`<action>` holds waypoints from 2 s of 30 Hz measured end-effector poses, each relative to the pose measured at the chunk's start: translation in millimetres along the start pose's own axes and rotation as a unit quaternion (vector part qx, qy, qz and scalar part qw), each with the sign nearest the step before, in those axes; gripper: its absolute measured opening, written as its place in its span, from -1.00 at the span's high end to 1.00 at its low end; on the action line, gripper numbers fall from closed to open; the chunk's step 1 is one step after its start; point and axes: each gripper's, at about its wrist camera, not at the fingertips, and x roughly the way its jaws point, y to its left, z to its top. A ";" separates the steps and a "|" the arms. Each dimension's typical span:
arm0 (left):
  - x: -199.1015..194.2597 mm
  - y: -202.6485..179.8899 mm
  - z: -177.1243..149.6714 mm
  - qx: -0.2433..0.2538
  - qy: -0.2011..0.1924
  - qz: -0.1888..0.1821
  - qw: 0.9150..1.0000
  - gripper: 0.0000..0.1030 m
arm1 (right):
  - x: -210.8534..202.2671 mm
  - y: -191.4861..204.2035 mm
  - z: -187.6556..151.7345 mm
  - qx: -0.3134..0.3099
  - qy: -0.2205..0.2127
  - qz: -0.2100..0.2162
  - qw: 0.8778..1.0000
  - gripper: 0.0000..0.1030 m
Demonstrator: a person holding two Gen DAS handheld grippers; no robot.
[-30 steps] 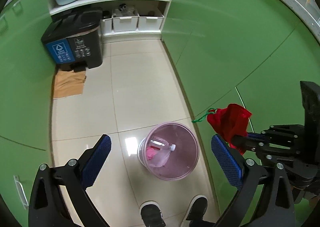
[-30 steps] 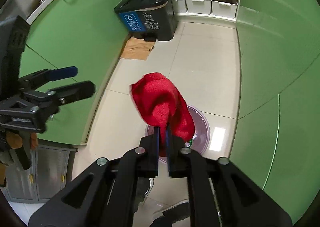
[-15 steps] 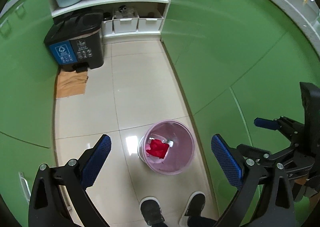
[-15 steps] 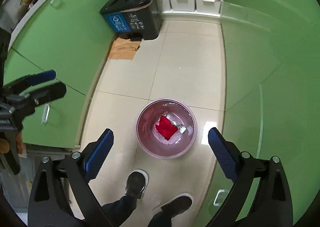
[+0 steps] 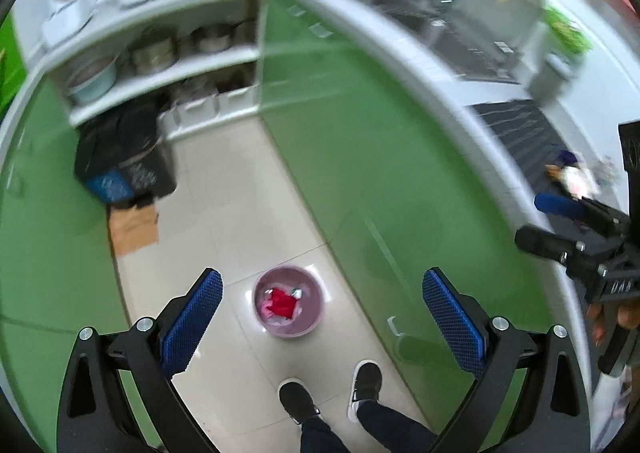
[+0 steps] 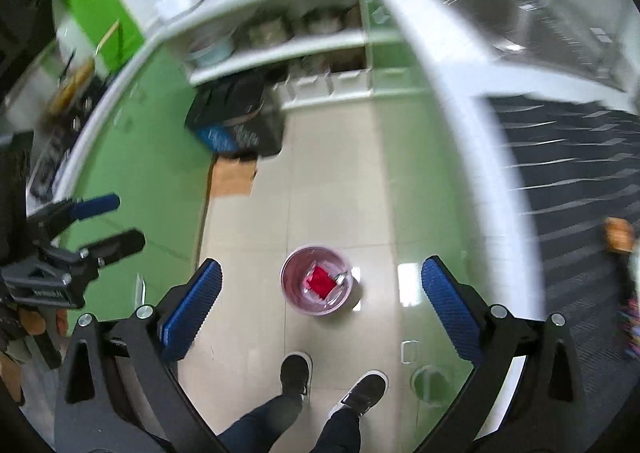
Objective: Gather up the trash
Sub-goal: 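Return both tools to the mat, then grasp the walnut shell with the left tool while the right tool grasps the white box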
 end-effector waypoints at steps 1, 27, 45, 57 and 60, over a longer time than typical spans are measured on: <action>-7.6 -12.1 5.0 0.014 -0.002 -0.005 1.000 -0.87 | -14.9 -6.9 0.7 0.008 -0.009 -0.009 1.000 -0.92; 41.4 -305.2 78.0 0.232 0.018 -0.124 0.965 -0.87 | -173.3 -239.6 -97.5 0.179 -0.073 -0.128 0.973 -0.93; 158.8 -343.4 119.4 0.224 0.103 -0.107 0.963 -0.86 | -136.3 -296.2 -89.1 0.232 -0.046 -0.126 0.963 -0.93; 170.1 -347.4 112.7 0.223 0.126 -0.118 0.959 0.15 | -128.5 -307.5 -82.3 0.234 -0.048 -0.115 0.964 -0.93; 168.8 -348.6 112.6 0.223 0.123 -0.118 0.960 0.22 | -127.1 -307.3 -81.9 0.232 -0.047 -0.113 0.965 -0.93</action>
